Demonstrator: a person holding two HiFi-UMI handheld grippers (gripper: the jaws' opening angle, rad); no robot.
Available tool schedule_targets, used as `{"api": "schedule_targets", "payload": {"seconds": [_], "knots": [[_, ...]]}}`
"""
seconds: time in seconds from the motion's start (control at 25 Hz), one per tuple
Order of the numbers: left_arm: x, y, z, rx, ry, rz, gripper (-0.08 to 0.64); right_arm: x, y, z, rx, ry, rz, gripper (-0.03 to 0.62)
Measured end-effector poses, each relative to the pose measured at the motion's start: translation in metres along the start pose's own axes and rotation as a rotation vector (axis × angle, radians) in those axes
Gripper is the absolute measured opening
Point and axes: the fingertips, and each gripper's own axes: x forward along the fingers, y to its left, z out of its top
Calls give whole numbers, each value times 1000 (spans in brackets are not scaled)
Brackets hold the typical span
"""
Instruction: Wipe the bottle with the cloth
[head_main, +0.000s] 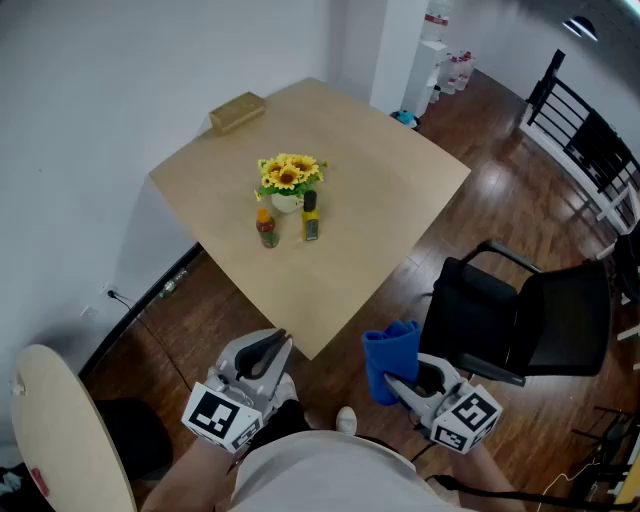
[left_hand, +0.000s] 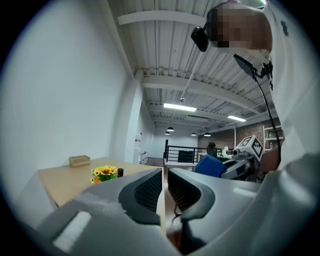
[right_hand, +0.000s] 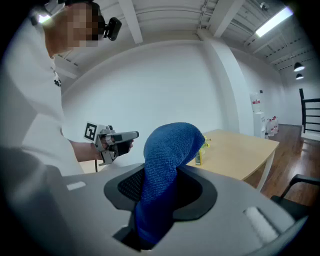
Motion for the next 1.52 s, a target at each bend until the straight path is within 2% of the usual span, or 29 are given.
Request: {"api": "schedule_targets", "payload": {"seconds": [0.16,0.28,0.44,0.52,0.6,0.88,1.04,1.2,1.28,1.4,1.52], "knots": [[25,49,-6,10,30,-30,28,38,-6,17,11,-8,-30,153],[51,84,-20,28,76,-44,63,64,-13,27,5,-17,-59,153],[89,129,-46,-17,134,-15,126,80,-20,38,32,-22,-80,153],[112,149,-50,-33,133,8,158,84,-31,40,23,1,-72,153],[139,172,-54,-31,135,50,160,86,-51,41,17,27,-77,153],[237,231,-89,-30,236,180,216,79,-119,69,-5,43,-77,153],[280,249,-102,-26,256,227,224,67,-151,69,-6,80,-90,153],[306,255,-114,-18,270,225,215,57,-181,65,8,102,-119,153],[311,257,-116,-10,259,231,158,56,-192,62,9,114,-120,153],[311,257,-113,11,265,235,153,63,-201,63,1,126,-107,153],[305,244,-105,6,256,193,152,75,-204,72,-15,119,-86,153]]}}
